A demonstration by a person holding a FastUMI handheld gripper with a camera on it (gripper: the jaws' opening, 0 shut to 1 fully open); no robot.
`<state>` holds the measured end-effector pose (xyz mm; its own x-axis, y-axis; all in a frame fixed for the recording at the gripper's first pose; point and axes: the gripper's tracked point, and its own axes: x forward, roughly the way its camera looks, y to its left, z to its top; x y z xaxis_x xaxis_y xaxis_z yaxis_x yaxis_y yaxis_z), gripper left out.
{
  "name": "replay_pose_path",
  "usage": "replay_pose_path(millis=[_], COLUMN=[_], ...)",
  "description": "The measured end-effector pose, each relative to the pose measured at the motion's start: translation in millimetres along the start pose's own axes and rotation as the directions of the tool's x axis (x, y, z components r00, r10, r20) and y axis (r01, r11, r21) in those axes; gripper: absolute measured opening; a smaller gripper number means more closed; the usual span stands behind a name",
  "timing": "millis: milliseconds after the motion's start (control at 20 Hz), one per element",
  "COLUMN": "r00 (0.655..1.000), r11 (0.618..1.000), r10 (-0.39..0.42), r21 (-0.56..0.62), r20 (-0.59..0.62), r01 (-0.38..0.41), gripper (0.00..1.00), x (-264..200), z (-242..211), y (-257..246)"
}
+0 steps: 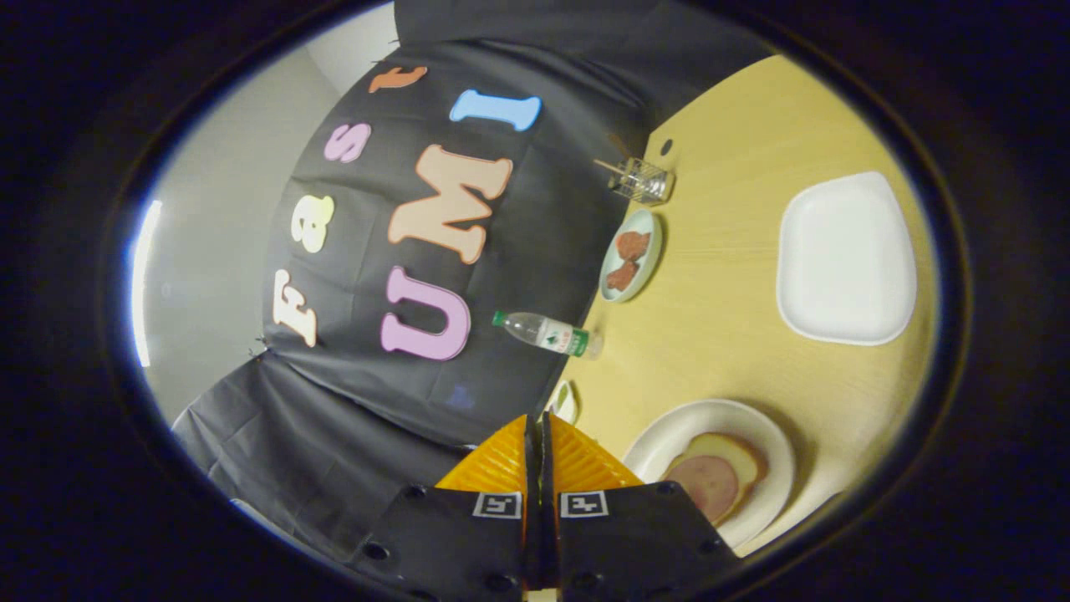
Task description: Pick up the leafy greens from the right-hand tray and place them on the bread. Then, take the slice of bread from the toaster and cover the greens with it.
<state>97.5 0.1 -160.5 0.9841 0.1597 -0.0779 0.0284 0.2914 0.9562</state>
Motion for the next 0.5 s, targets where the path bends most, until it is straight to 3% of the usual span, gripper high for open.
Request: replay_pose_path(millis=[500], r00=[0.989], r11=[0.989], r10=[-0.141], r21=[-0.052], r20=[-0.045], r01=[0.139], gripper=[0.03], x=[-3.8], z=[-8.8], y=[-83.0])
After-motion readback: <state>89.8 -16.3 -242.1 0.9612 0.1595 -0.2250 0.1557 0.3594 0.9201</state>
